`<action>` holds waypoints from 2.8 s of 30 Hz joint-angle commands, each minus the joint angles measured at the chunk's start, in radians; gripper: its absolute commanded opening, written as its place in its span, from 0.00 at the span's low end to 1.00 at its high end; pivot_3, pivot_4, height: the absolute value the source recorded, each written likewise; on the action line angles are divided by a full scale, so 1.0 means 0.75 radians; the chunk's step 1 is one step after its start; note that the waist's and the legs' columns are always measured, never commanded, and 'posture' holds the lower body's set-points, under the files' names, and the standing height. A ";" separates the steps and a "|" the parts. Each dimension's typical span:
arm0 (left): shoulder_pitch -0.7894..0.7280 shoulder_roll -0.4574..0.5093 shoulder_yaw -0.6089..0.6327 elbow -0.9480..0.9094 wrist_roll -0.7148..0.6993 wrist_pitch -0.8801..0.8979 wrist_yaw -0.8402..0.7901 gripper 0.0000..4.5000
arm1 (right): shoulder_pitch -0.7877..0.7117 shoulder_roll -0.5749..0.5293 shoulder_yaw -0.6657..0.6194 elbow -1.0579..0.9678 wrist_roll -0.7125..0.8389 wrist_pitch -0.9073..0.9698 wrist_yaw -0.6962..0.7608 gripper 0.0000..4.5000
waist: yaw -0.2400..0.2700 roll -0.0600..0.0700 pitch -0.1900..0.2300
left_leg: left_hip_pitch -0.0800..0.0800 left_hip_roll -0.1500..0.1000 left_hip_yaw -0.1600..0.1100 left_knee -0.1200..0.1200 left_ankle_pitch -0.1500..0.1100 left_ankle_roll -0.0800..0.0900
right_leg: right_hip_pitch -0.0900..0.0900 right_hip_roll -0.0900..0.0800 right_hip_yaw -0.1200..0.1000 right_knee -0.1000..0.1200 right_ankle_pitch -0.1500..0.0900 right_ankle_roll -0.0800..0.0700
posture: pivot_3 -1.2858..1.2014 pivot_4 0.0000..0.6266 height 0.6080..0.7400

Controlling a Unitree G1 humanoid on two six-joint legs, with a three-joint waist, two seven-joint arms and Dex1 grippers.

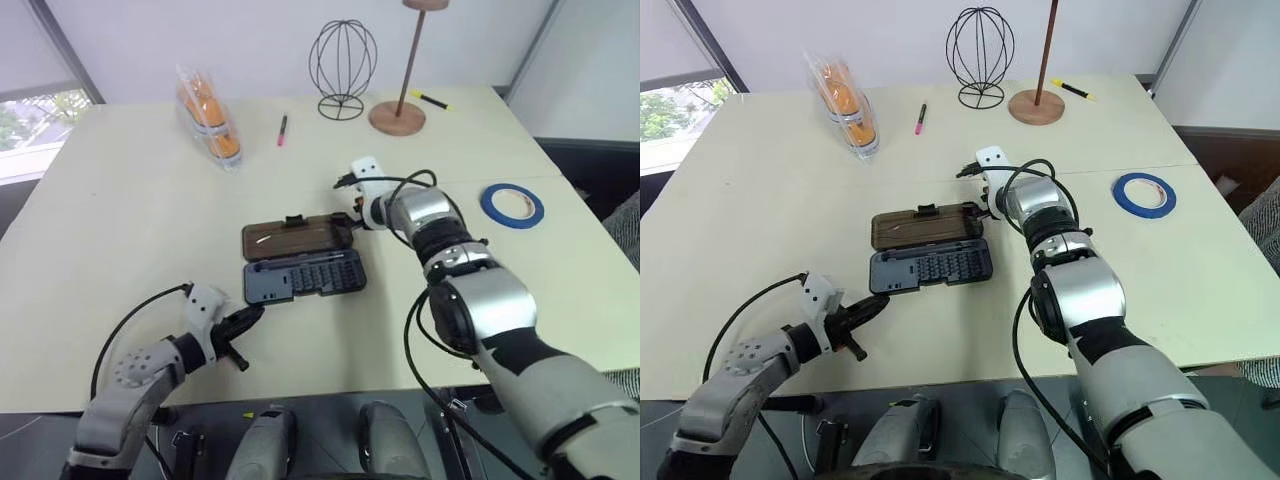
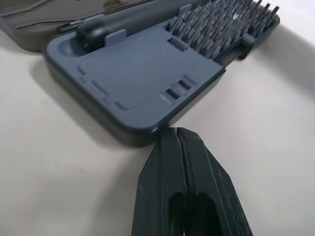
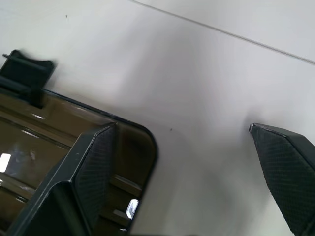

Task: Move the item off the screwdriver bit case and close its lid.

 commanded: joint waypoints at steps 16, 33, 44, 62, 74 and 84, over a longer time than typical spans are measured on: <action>-0.047 0.030 0.005 0.009 0.007 0.027 -0.017 0.00 | 0.466 -0.068 0.257 -1.111 0.080 0.597 0.041 0.01 | 0.010 0.001 0.000 | -0.001 0.000 -0.001 -0.002 0.000 0.001 | -0.001 0.000 -0.001 -0.002 0.000 0.001 | 0.52 0.24 1.00; -0.052 0.051 0.017 -0.029 -0.002 0.063 -0.017 0.00 | 0.567 -0.031 0.231 -1.480 -0.005 0.984 -0.342 0.01 | 0.036 0.001 0.001 | -0.001 0.000 -0.001 -0.006 0.000 0.001 | -0.002 0.000 -0.001 -0.004 0.000 0.001 | 0.52 0.24 1.00; -0.228 0.178 0.170 -0.010 -0.114 0.165 -0.070 0.00 | 0.610 -0.043 0.160 -1.680 0.021 1.197 -0.430 0.01 | 0.037 0.000 0.001 | -0.002 0.000 0.000 -0.011 0.000 0.000 | -0.004 0.000 -0.002 -0.006 0.000 0.001 | 0.52 0.24 1.00; -0.265 0.160 0.124 -0.035 -0.121 0.194 -0.106 0.00 | 0.679 -0.065 0.190 -1.737 0.128 1.198 -0.419 0.01 | 0.034 0.000 0.001 | -0.002 0.000 0.000 -0.015 0.000 0.000 | -0.004 0.000 -0.002 -0.008 -0.001 0.001 | 0.52 0.24 1.00; -0.239 0.170 0.116 -0.051 -0.119 0.190 -0.107 0.00 | 0.679 -0.085 0.202 -1.733 0.174 1.198 -0.422 0.77 | 0.032 0.000 0.001 | -0.001 0.000 0.001 -0.015 0.000 0.000 | -0.004 0.000 -0.002 -0.008 -0.001 0.001 | 0.52 0.24 1.00; -0.262 0.182 0.081 -0.157 -0.213 0.264 -0.158 0.00 | 0.589 -0.313 0.224 -1.851 0.279 0.994 -0.232 0.98 | 0.036 -0.001 0.002 | -0.002 0.000 0.001 -0.014 0.000 0.000 | -0.004 -0.001 -0.002 -0.009 -0.001 0.001 | 0.52 0.24 1.00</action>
